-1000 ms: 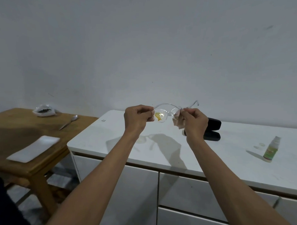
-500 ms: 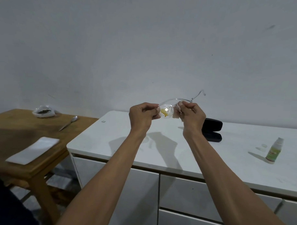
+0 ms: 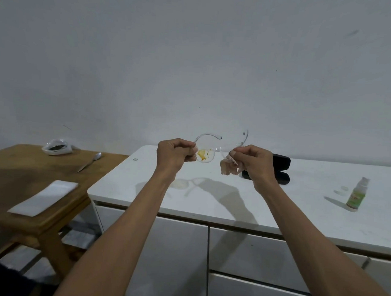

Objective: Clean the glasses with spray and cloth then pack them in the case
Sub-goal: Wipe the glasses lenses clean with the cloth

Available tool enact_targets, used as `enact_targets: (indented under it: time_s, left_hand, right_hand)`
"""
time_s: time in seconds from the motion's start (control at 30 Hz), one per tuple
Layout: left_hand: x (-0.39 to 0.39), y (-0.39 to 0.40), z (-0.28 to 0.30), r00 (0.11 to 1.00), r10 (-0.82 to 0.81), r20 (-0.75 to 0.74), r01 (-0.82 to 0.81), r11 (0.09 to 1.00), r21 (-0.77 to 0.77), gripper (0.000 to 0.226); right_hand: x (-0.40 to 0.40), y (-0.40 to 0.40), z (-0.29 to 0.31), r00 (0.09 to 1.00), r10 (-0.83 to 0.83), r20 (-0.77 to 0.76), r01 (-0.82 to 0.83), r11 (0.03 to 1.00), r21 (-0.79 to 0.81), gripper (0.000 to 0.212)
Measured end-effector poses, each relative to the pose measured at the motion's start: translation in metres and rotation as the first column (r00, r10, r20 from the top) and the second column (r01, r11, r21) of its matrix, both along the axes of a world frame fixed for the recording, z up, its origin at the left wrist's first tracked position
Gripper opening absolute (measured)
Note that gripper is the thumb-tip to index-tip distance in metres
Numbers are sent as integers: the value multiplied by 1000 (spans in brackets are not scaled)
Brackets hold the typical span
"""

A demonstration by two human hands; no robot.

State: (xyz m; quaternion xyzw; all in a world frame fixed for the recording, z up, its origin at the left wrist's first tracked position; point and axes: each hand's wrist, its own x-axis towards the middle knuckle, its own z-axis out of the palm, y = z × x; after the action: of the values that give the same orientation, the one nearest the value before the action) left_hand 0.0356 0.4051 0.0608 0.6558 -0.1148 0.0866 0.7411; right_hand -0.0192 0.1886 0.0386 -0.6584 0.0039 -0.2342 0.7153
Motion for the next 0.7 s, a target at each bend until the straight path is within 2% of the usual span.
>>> enact_targets:
  time_s: [0.13, 0.33, 0.43, 0.53, 0.6, 0.7]
  left_hand:
    - [-2, -1, 0, 1000, 5, 5, -5, 1000, 11, 12]
    - [-10, -12, 1, 1000, -8, 24, 8, 1000, -16, 10]
    - [-12, -19, 1, 1000, -9, 26, 10, 999, -39, 10]
    - [-13, -26, 1, 999, -13, 29, 14, 998, -56, 10]
    - [-14, -29, 2, 999, -5, 33, 7, 998, -67, 9]
    - [-11, -26, 5, 998, 32, 46, -28, 996, -84, 11]
  right_hand:
    - [1, 10, -1, 974, -227, 3, 226, 970, 89, 13]
    - [17, 29, 10, 915, -401, 27, 372, 871, 320, 10]
    - [27, 33, 16, 902, -430, 38, 366, 808, 462, 30]
    - [34, 40, 21, 889, -456, 41, 374, 775, 509, 26]
    - [37, 43, 24, 900, -433, 50, 349, 785, 512, 24]
    - [37, 39, 26, 943, -325, 73, 269, 873, 406, 25]
